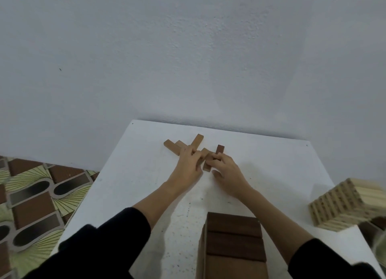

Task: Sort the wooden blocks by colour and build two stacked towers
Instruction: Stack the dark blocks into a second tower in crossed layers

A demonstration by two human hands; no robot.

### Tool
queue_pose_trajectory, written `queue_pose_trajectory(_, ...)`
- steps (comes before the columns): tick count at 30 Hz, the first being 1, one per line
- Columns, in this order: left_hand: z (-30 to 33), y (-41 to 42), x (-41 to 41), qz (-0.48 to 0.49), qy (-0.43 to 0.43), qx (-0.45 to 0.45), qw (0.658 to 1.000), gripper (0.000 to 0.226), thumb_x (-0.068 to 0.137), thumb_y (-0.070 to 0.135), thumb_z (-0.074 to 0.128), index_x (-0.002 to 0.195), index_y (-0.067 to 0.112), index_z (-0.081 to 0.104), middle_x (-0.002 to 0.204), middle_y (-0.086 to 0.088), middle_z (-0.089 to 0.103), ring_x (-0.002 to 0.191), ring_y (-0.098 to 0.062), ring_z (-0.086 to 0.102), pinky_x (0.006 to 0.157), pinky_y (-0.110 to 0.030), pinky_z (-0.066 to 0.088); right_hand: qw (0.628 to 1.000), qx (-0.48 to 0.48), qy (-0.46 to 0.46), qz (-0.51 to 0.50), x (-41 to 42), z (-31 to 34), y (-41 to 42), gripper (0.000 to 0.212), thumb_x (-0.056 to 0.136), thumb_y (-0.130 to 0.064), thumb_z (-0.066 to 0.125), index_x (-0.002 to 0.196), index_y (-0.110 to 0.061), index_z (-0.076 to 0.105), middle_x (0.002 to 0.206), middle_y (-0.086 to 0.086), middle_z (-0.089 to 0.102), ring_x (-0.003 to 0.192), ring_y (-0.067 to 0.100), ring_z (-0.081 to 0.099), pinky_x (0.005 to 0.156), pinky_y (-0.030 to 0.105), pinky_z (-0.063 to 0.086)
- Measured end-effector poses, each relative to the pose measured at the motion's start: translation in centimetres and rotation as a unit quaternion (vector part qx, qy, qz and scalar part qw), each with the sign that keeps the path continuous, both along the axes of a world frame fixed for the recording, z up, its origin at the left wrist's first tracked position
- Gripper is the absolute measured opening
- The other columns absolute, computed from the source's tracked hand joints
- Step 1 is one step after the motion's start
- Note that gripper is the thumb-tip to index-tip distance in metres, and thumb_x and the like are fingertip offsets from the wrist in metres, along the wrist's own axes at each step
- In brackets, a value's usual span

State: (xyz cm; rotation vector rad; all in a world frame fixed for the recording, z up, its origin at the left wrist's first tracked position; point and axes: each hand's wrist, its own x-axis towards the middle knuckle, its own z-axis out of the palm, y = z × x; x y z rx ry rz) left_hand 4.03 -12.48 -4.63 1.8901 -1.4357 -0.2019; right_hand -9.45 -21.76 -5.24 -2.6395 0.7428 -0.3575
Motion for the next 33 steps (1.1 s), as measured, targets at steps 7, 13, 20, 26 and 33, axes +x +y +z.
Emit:
queue_pose_trajectory(7,-0.9,1.1,-2.7,-0.02,0.058,0.046,0.997,0.017,0.093,0.016,0.052,0.11,0.014,0.055,0.111,0.001,0.037,0.105,-0.011,0.036,0.077,-0.003,0.035,0.998,0.06,-0.023,-0.004,-2.2,0.6,1.1,0.026,0.089,0.0,0.052,0.106,-0.011,0.067,0.118,0.005,0.052,0.116,0.019,0.038,0.096,0.019,0.028)
queue_pose_trajectory(13,-0.4,1.4,-1.9,-0.046,0.074,0.089,0.992,0.066,0.072,0.042,0.078,0.124,0.019,0.044,0.13,0.006,0.029,0.123,-0.012,0.028,0.094,-0.02,0.031,0.996,0.071,-0.037,-0.034,-2.6,2.1,0.0,0.056,0.077,-0.009,0.071,0.129,-0.007,0.05,0.132,0.009,0.047,0.126,0.022,0.037,0.099,0.02,0.016)
queue_pose_trajectory(20,-0.1,0.0,-1.0,-0.1,0.082,0.162,0.978,0.112,0.064,0.033,0.087,0.148,0.018,0.015,0.148,0.0,0.017,0.135,-0.019,0.023,0.111,-0.037,0.032,0.974,0.211,0.064,-0.056,-2.0,2.3,-1.5,0.113,0.067,-0.029,0.084,0.15,-0.019,0.008,0.148,0.001,0.026,0.127,0.022,0.027,0.107,0.041,0.033)
queue_pose_trajectory(26,-0.5,-0.4,-1.0,-0.099,0.15,0.13,0.975,0.107,0.065,0.026,0.087,0.147,0.018,0.019,0.132,0.001,0.038,0.119,-0.013,0.037,0.094,-0.023,0.037,0.976,0.218,-0.011,-0.013,-2.1,1.3,-1.2,0.101,0.068,-0.019,0.083,0.146,-0.013,0.02,0.129,0.005,0.041,0.083,0.006,0.043,0.067,0.007,0.041)
queue_pose_trajectory(33,-0.7,-0.4,-1.1,-0.103,0.194,0.115,0.969,0.102,0.065,0.019,0.087,0.146,0.02,0.024,0.118,0.007,0.046,0.092,-0.009,0.051,0.072,-0.01,0.041,0.971,0.234,-0.051,-0.005,-2.7,0.6,-1.0,0.094,0.069,-0.019,0.082,0.144,-0.017,0.026,0.123,-0.001,0.046,0.08,0.007,0.046,0.069,0.007,0.041)
